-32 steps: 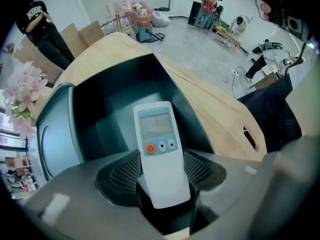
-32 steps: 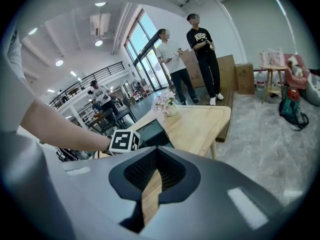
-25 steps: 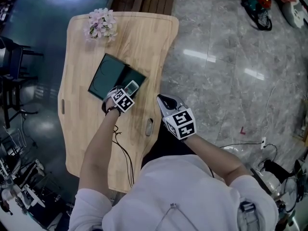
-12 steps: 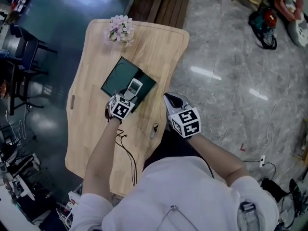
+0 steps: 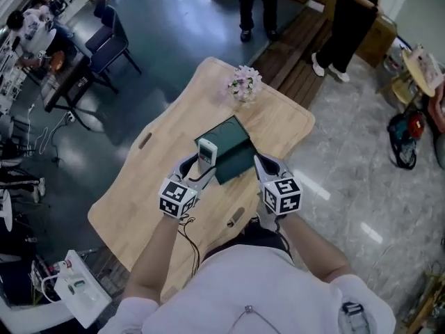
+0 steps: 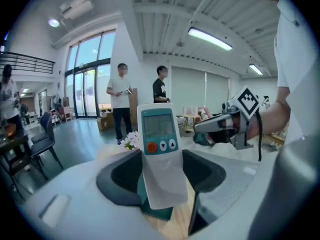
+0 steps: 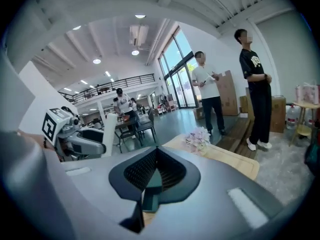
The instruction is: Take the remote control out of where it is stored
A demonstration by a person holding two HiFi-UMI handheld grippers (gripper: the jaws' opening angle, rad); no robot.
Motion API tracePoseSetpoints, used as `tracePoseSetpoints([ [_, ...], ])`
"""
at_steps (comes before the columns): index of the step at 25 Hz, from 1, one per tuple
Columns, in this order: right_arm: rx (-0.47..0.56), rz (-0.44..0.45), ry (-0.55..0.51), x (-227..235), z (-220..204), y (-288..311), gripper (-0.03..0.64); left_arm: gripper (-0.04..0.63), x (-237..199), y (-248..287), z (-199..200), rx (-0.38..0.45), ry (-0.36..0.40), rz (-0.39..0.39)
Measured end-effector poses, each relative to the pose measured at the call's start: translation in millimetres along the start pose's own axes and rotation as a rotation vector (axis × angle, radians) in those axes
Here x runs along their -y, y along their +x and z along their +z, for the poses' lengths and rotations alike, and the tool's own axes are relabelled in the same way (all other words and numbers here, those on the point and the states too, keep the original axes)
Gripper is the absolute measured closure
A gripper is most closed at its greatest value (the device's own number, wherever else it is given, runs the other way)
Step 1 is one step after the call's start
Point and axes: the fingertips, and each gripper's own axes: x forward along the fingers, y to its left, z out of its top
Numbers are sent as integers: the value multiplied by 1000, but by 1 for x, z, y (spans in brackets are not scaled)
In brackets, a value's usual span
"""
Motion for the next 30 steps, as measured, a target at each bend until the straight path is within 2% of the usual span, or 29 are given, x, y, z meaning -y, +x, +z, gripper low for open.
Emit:
tracePoseSetpoints([
  [8, 106, 237, -101, -86, 83, 26, 589, 334, -44, -146, 23, 247, -149, 317],
  [12, 126, 319, -140, -130, 95, 42, 589, 334, -54, -190, 17, 318, -176, 417],
  [19, 123, 415, -184, -180, 96, 47, 589, 334, -48, -217, 16, 358, -172, 457],
  [30, 111, 422, -206, -192, 97, 58, 591, 334, -50, -221, 19, 389, -184, 453],
])
